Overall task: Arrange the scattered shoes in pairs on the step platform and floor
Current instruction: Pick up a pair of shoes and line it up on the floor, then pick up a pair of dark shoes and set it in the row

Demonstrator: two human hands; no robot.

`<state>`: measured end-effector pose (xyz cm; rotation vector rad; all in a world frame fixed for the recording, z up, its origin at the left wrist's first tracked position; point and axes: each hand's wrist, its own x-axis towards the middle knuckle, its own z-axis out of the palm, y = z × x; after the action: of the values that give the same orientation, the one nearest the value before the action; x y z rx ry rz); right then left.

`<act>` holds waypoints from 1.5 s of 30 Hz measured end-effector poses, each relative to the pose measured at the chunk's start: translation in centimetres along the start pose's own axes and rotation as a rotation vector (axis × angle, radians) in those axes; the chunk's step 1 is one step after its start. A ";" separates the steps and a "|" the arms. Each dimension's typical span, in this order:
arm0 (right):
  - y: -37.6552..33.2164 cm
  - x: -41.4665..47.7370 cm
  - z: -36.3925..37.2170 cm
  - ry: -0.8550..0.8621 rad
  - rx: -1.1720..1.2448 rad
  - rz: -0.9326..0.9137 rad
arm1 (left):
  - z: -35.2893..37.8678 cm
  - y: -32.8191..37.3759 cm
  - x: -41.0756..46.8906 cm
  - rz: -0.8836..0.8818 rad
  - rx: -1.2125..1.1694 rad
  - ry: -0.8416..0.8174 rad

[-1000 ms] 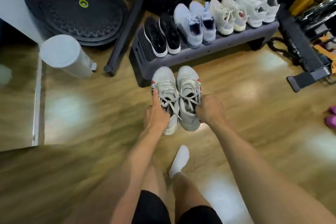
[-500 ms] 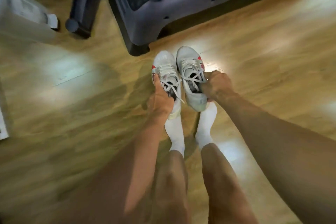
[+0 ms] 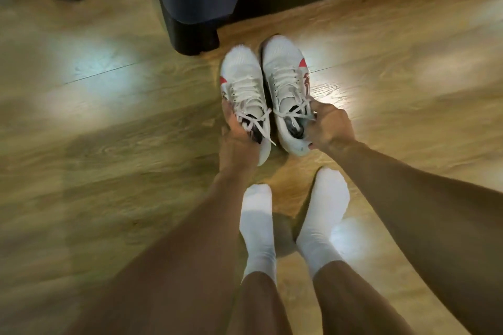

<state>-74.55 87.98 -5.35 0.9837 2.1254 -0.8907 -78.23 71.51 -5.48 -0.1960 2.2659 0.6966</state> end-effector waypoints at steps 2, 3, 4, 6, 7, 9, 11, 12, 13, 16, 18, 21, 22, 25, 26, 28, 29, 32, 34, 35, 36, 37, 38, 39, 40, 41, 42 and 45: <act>0.4 -0.3 0.8 0.008 -0.059 0.004 | 0.5 -0.1 0.2 -0.026 0.066 -0.075; 0.5 -0.5 1.0 0.008 -0.085 0.014 | 0.6 0.0 0.4 -0.043 0.107 -0.113; 0.4 -0.7 1.1 -0.001 -0.089 0.035 | 0.5 0.3 0.5 -0.062 0.137 -0.144; -0.1 -1.1 0.7 -0.041 -0.090 0.083 | 0.0 1.0 0.5 -0.101 0.174 -0.195; -0.6 -1.4 0.2 -0.064 -0.101 0.103 | -0.6 1.6 0.4 -0.115 0.194 -0.217; -2.1 -2.6 -1.3 -0.087 -0.133 0.115 | -2.4 2.8 -0.5 -0.116 0.222 -0.248; -3.6 -4.1 -2.7 -0.093 -0.155 0.094 | -3.9 4.3 -1.6 -0.098 0.247 -0.264; -4.8 -5.4 -3.8 -0.093 -0.163 0.064 | -5.2 5.4 -2.6 -0.090 0.262 -0.260; -6.2 -6.9 -5.1 -0.094 -0.173 0.021 | -6.6 6.7 -3.7 -0.086 0.271 -0.246; -11.1 -12.8 -9.3 -0.084 -0.239 -0.137 | -12.0 11.2 -8.1 -0.037 0.221 -0.146; -15.0 -17.9 -12.5 -0.055 -0.291 -0.238 | -17.0 14.3 -11.9 0.039 0.184 -0.073; -20.5 -27.0 -18.0 0.044 -0.329 -0.402 | -25.5 18.6 -18.7 0.167 0.207 0.050; -22.0 -30.0 -19.9 0.079 -0.333 -0.460 | -28.4 20.1 -21.3 0.209 0.204 0.083; -26.3 -38.1 -25.5 0.167 -0.379 -0.653 | -36.4 23.6 -29.1 0.330 0.155 0.202; -27.5 -40.6 -27.1 0.196 -0.392 -0.709 | -38.7 24.2 -31.8 0.364 0.160 0.253; -29.5 -45.4 -29.9 0.266 -0.426 -0.840 | -42.5 24.7 -37.1 0.425 0.190 0.366; -30.3 -47.6 -31.0 0.303 -0.438 -0.900 | -44.1 24.7 -39.6 0.436 0.194 0.417; -32.3 -53.9 -33.5 0.380 -0.451 -1.053 | -48.0 23.7 -46.9 0.405 0.182 0.570; -33.6 -57.8 -34.3 0.395 -0.449 -1.176 | -49.8 22.7 -51.7 0.361 0.155 0.677; -34.3 -59.7 -34.4 0.392 -0.456 -1.242 | -50.5 22.1 -54.1 0.338 0.135 0.739; -34.9 -61.6 -34.3 0.391 -0.464 -1.304 | -51.1 21.4 -56.4 0.317 0.113 0.801; -35.4 -63.5 -34.1 0.387 -0.471 -1.360 | -51.6 20.6 -58.6 0.296 0.089 0.862; -35.9 -65.3 -33.7 0.375 -0.476 -1.412 | -52.0 19.6 -60.6 0.271 0.066 0.922; -36.4 -67.1 -33.1 0.354 -0.480 -1.461 | -52.4 18.4 -62.5 0.240 0.049 0.976; -36.7 -68.9 -32.4 0.329 -0.485 -1.510 | -52.6 17.2 -64.4 0.201 0.036 1.022; -37.0 -70.7 -31.6 0.300 -0.492 -1.561 | -52.8 16.0 -66.3 0.154 0.023 1.066; -37.2 -72.5 -30.7 0.269 -0.495 -1.611 | -53.0 14.8 -68.0 0.102 0.006 1.106; -37.9 -77.9 -27.6 0.175 -0.504 -1.761 | -53.5 11.0 -73.2 -0.040 -0.047 1.213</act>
<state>-71.23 60.34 81.21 -1.3932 2.8163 -0.7745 -62.83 47.06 81.17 -0.8743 3.3533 0.6919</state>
